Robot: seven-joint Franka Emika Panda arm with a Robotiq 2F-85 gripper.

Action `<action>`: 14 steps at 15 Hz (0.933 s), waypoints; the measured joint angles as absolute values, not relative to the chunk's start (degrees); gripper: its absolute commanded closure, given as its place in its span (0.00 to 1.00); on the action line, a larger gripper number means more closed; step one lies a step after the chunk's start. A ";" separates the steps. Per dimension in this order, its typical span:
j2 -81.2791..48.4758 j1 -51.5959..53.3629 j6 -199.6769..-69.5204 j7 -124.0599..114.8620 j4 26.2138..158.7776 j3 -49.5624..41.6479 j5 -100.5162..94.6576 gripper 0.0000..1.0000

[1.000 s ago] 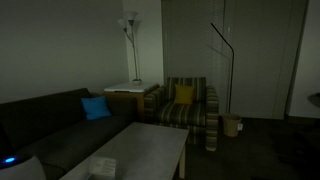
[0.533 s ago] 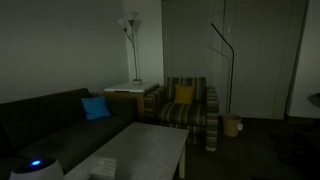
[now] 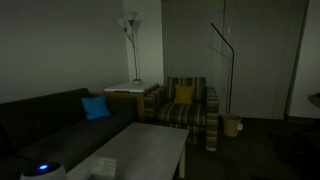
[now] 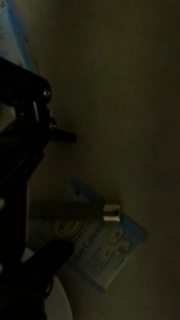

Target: Take the blue cup and place it on the white plate then take the spoon and put it in the blue cup then remove the spoon from the blue cup and place it on the table

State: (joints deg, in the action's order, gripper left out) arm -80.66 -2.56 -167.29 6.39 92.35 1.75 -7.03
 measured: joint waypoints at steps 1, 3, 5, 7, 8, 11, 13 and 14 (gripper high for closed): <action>-81.05 -2.16 -166.93 6.13 91.73 1.29 -7.03 0.00; -81.21 -1.28 -165.84 5.29 91.01 0.74 -7.01 0.02; -81.26 -0.58 -164.85 4.86 90.48 0.32 -7.01 0.27; -81.15 -0.32 -163.74 4.84 89.94 0.24 -7.01 0.37; -80.99 -0.21 -163.32 4.84 89.71 0.24 -7.01 0.44; -80.46 0.09 -162.64 4.84 89.31 0.24 -7.01 0.67; -80.21 0.29 -162.45 4.84 89.17 0.24 -7.01 0.82; -80.12 0.40 -162.42 4.83 89.15 0.24 -7.01 0.88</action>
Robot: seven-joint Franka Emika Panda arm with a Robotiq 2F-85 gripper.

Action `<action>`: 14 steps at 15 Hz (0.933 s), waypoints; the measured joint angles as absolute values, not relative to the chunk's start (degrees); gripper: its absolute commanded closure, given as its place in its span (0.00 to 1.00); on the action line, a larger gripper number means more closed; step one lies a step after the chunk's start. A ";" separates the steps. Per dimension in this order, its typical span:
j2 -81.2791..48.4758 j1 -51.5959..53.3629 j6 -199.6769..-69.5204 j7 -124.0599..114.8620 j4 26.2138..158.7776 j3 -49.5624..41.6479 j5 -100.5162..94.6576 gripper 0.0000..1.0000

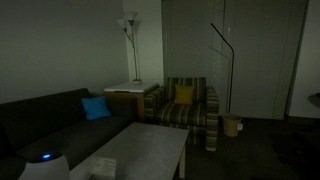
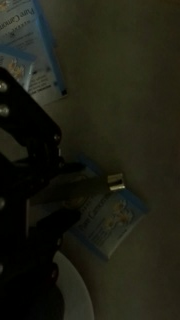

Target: Take the blue cup and place it on the white plate then take the spoon and put it in the blue cup then remove the spoon from the blue cup and place it on the table

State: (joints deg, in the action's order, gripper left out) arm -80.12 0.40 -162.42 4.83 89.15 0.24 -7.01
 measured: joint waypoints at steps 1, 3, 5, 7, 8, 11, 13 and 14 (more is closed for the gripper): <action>-80.04 0.48 -162.42 4.82 89.13 0.24 -7.01 0.96; -79.97 0.63 -162.42 4.76 89.08 0.24 -7.01 1.00; -79.96 0.67 -162.42 4.67 89.06 0.23 -7.01 0.96; -79.95 0.62 -162.46 4.62 89.06 0.19 -7.00 0.96; -79.95 0.60 -162.55 4.47 89.06 0.07 -6.99 0.96; -79.86 0.62 -162.80 3.85 89.22 -0.89 -6.99 0.96; -79.25 1.06 -162.80 3.34 90.08 -2.26 -7.00 0.96; -78.29 1.58 -162.79 3.05 91.16 -3.15 -7.00 0.96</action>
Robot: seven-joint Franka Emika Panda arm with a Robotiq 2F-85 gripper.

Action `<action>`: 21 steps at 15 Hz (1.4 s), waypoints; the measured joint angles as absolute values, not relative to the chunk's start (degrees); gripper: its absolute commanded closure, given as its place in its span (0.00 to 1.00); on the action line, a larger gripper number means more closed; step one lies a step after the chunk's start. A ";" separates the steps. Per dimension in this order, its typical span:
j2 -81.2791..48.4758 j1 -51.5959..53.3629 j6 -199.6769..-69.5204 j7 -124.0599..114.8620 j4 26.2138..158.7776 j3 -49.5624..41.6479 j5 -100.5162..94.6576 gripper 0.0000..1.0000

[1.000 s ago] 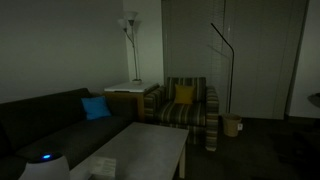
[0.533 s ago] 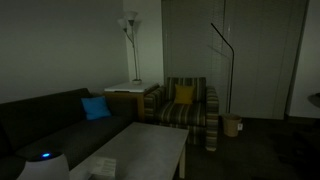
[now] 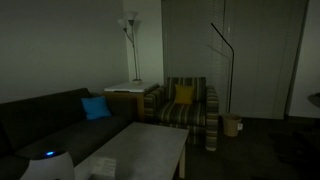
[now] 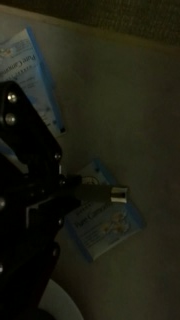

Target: Take the blue cup and place it on the white plate then take the spoon and put it in the blue cup then remove the spoon from the blue cup and place it on the table

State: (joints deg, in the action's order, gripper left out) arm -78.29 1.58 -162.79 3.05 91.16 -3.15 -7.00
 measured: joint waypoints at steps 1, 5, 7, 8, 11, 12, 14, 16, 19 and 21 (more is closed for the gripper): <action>-76.95 2.25 -162.75 2.90 92.62 -3.97 -7.02 0.96; -68.99 5.68 -161.98 2.62 100.77 -5.82 -7.14 0.96; -64.46 6.46 -161.10 3.77 104.86 -4.78 -7.22 0.96; -62.25 6.20 -160.27 5.21 106.60 -3.42 -7.23 0.96; -56.94 4.52 -156.55 8.61 109.98 0.94 -7.22 0.96; -55.73 3.62 -155.17 9.55 110.47 2.48 -7.19 0.96; -54.31 1.79 -151.67 10.87 110.48 5.11 -6.97 0.96; -54.27 1.02 -148.47 11.11 109.71 6.14 -6.93 0.96; -55.17 1.11 -144.77 11.03 108.09 6.13 -6.93 0.96; -56.23 1.41 -139.64 10.99 105.88 6.07 -6.94 0.96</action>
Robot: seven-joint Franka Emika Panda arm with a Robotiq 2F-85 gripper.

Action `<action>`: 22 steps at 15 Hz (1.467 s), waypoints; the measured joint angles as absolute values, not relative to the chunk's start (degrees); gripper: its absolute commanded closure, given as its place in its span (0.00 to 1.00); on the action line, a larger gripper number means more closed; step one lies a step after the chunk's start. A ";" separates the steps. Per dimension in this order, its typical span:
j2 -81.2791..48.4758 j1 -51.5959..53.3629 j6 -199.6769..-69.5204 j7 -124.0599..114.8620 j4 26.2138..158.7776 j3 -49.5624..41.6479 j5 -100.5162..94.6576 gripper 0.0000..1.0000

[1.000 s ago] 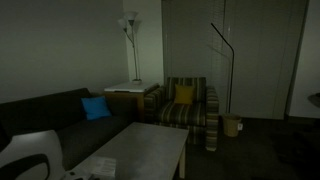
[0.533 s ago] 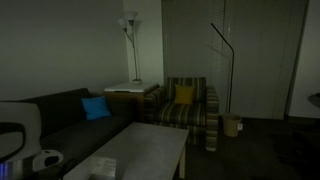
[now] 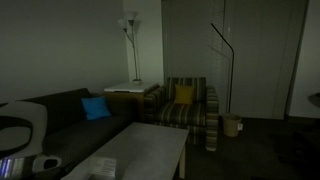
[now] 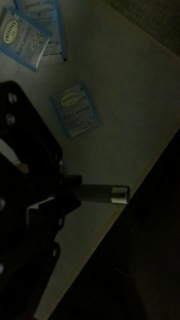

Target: Take the blue cup and place it on the white plate then take the spoon and put it in the blue cup then remove the spoon from the blue cup and place it on the table

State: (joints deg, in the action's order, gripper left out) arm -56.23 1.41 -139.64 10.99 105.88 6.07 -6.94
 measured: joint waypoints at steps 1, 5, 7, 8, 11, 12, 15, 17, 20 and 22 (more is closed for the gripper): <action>-56.71 1.69 -136.82 10.97 104.59 6.05 -6.95 0.96; -58.41 3.49 -125.69 10.93 98.34 6.02 -7.04 0.96; -59.64 4.62 -122.79 10.93 95.04 5.84 -7.26 0.96; -60.43 5.10 -122.70 10.94 93.56 5.74 -7.28 0.96; -63.25 5.77 -123.59 10.96 90.11 5.66 -7.29 0.96; -64.12 5.83 -124.08 11.02 89.31 5.66 -7.29 0.96; -66.01 5.87 -126.02 11.12 87.86 5.63 -7.34 0.96; -66.98 5.87 -127.32 11.23 87.27 5.63 -7.34 0.96; -68.40 5.87 -128.65 11.44 86.42 5.63 -7.34 0.96; -69.53 5.88 -128.73 11.56 85.48 5.62 -7.34 0.96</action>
